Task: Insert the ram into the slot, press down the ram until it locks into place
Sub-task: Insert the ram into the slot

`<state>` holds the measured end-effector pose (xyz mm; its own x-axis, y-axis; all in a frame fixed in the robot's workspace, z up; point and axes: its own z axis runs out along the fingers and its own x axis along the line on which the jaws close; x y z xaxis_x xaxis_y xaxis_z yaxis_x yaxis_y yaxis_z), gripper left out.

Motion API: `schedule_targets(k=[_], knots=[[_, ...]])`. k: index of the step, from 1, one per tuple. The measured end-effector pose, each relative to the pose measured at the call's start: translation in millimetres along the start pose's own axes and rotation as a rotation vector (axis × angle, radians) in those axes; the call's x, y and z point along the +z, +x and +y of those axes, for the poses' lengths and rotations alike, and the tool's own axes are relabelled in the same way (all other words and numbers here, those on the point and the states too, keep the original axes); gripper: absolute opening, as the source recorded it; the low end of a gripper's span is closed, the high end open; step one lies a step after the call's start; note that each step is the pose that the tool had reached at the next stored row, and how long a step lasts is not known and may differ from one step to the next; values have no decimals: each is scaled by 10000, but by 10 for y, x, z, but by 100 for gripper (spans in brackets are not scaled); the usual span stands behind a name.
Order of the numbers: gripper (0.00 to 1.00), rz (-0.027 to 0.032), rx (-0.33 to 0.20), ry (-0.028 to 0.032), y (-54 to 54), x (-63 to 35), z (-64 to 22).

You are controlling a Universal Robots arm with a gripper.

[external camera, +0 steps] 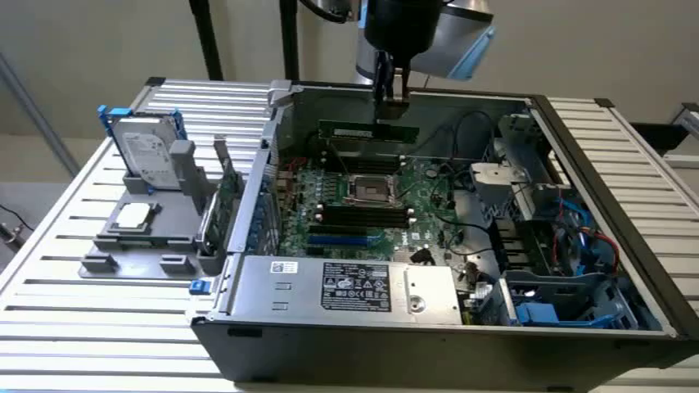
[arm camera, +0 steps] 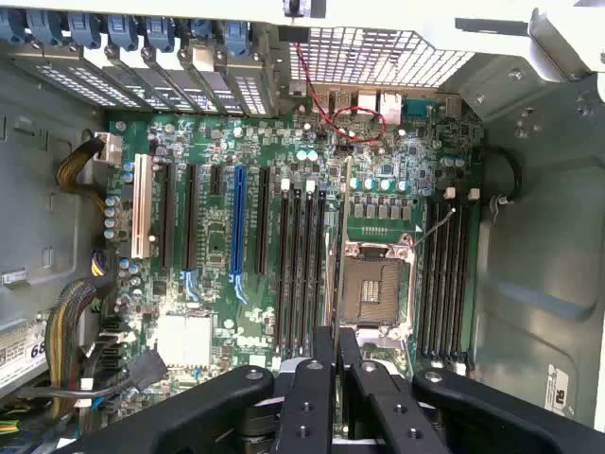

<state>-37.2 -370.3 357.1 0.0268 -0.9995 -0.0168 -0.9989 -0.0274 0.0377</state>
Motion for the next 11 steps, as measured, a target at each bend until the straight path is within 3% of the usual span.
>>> schedule_targets(k=[11], knots=[[13,5,0,-1,0,2,0]])
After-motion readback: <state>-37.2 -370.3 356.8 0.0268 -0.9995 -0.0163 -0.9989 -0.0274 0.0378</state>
